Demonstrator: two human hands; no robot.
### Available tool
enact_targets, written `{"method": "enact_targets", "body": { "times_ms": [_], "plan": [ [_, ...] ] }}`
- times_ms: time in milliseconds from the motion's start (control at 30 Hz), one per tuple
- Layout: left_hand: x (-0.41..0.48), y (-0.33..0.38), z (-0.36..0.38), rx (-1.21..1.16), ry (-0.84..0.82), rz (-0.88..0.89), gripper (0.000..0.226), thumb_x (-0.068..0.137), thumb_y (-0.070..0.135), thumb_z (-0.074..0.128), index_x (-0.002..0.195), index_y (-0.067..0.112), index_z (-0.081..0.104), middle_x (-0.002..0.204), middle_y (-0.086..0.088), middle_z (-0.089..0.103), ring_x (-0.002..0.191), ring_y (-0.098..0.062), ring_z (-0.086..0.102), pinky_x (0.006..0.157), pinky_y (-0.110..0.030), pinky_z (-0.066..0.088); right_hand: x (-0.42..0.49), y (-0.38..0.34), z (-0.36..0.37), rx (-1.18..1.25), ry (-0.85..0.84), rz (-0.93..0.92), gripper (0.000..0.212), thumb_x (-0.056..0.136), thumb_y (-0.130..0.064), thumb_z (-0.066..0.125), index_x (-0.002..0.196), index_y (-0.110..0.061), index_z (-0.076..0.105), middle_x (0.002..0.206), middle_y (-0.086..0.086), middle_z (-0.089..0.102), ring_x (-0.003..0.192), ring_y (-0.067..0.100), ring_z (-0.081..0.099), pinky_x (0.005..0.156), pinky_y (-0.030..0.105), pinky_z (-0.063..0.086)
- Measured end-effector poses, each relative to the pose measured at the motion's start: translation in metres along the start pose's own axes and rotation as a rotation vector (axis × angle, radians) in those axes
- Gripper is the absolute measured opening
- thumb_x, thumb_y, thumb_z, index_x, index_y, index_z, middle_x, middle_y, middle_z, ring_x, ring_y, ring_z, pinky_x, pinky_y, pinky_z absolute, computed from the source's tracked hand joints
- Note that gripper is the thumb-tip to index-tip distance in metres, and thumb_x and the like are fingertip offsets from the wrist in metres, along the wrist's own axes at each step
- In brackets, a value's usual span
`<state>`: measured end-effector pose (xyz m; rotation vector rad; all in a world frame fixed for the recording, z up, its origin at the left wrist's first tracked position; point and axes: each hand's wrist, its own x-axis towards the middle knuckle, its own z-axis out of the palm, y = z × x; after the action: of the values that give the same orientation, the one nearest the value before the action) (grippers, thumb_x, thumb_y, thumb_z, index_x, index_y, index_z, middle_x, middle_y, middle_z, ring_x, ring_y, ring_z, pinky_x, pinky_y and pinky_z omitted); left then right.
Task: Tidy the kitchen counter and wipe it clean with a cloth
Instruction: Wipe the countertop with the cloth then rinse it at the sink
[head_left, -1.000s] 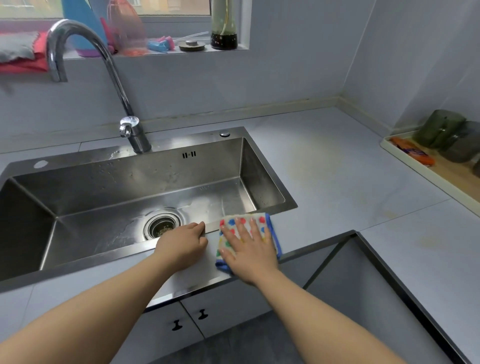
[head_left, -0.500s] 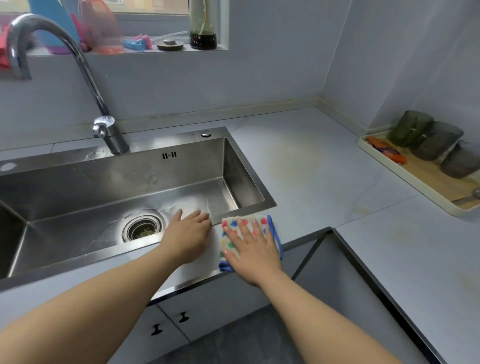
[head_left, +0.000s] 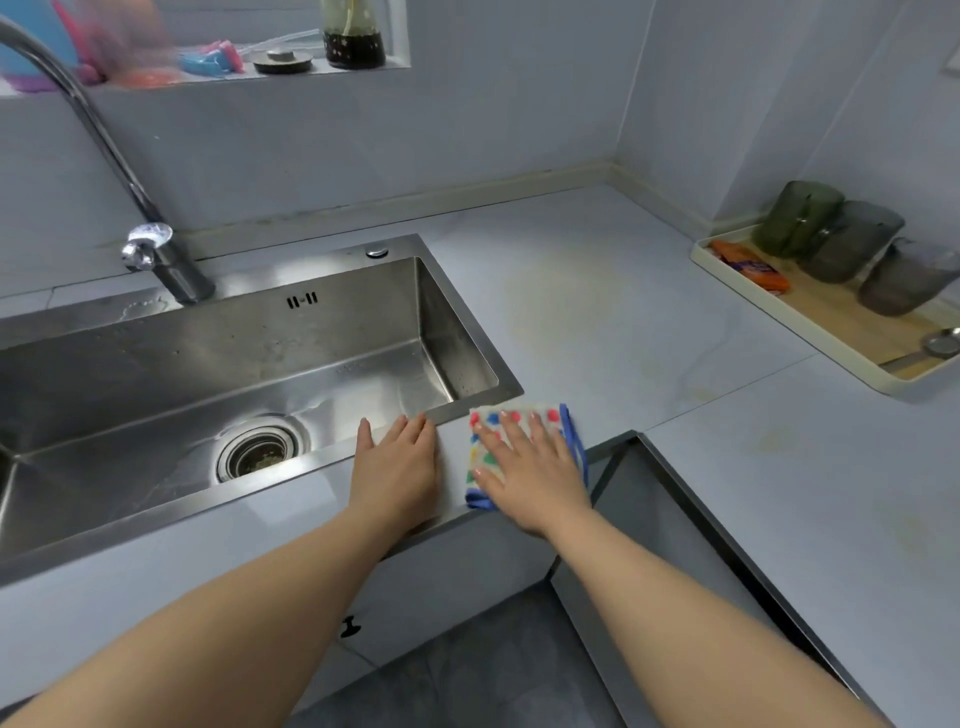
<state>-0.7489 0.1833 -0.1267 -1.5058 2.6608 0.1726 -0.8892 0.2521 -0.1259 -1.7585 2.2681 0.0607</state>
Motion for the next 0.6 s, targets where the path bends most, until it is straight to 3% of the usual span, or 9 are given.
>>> {"method": "enact_targets", "body": {
  "times_ms": [100, 200, 267, 400, 467, 600],
  "plan": [
    [0.001, -0.004, -0.004, -0.023, -0.033, 0.013, 0.042, 0.101, 0.028, 0.022, 0.14, 0.016, 0.033, 0.152, 0.006, 0.031, 0.145, -0.016, 0.021, 0.117, -0.05, 0.005, 0.003, 0.043, -0.009, 0.05, 0.004, 0.216, 0.058, 0.098, -0.052, 0.022, 0.15, -0.037, 0.0, 0.16, -0.006, -0.005, 0.148, 0.024, -0.007, 0.118, 0.041, -0.004],
    [0.003, -0.003, -0.01, -0.022, -0.072, 0.044, 0.037, 0.101, 0.027, 0.022, 0.129, 0.013, 0.042, 0.139, 0.002, 0.042, 0.137, -0.018, 0.031, 0.117, -0.051, 0.01, 0.004, 0.053, -0.011, 0.099, 0.009, 0.395, 0.058, 0.099, -0.048, 0.021, 0.151, -0.034, -0.002, 0.161, -0.003, -0.006, 0.147, 0.027, -0.006, 0.118, 0.043, -0.003],
    [0.008, -0.005, -0.014, -0.01, -0.073, 0.086, 0.033, 0.101, 0.026, 0.023, 0.122, 0.014, 0.045, 0.129, 0.002, 0.047, 0.128, -0.017, 0.038, 0.116, -0.05, 0.013, 0.008, 0.023, -0.009, 0.092, 0.035, 0.325, 0.06, 0.099, -0.045, 0.022, 0.151, -0.032, -0.003, 0.161, -0.002, -0.004, 0.147, 0.029, -0.005, 0.117, 0.044, -0.005],
    [0.023, -0.014, -0.018, -0.035, -0.05, 0.185, 0.033, 0.101, 0.024, 0.025, 0.126, 0.017, 0.045, 0.134, 0.006, 0.044, 0.128, -0.013, 0.037, 0.112, -0.042, 0.019, 0.015, -0.018, -0.001, 0.021, -0.003, 0.04, 0.059, 0.1, -0.045, 0.019, 0.151, -0.032, -0.008, 0.16, -0.002, -0.01, 0.147, 0.027, -0.013, 0.117, 0.042, -0.011],
    [0.032, -0.018, -0.02, -0.079, -0.04, 0.217, 0.033, 0.102, 0.025, 0.023, 0.124, 0.018, 0.047, 0.132, 0.008, 0.046, 0.126, -0.013, 0.039, 0.108, -0.038, 0.024, 0.021, 0.0, -0.006, -0.015, -0.007, 0.079, 0.058, 0.1, -0.046, 0.018, 0.15, -0.032, -0.008, 0.16, -0.003, -0.011, 0.147, 0.024, -0.012, 0.117, 0.041, -0.01],
    [0.052, -0.027, -0.022, -0.139, -0.021, 0.238, 0.034, 0.103, 0.025, 0.025, 0.126, 0.018, 0.049, 0.135, 0.01, 0.046, 0.122, -0.013, 0.044, 0.095, -0.026, 0.03, 0.034, 0.035, -0.016, 0.063, -0.009, 0.38, 0.059, 0.1, -0.047, 0.016, 0.151, -0.03, -0.01, 0.16, -0.003, -0.012, 0.147, 0.025, -0.01, 0.118, 0.041, -0.006]
  ]
}}
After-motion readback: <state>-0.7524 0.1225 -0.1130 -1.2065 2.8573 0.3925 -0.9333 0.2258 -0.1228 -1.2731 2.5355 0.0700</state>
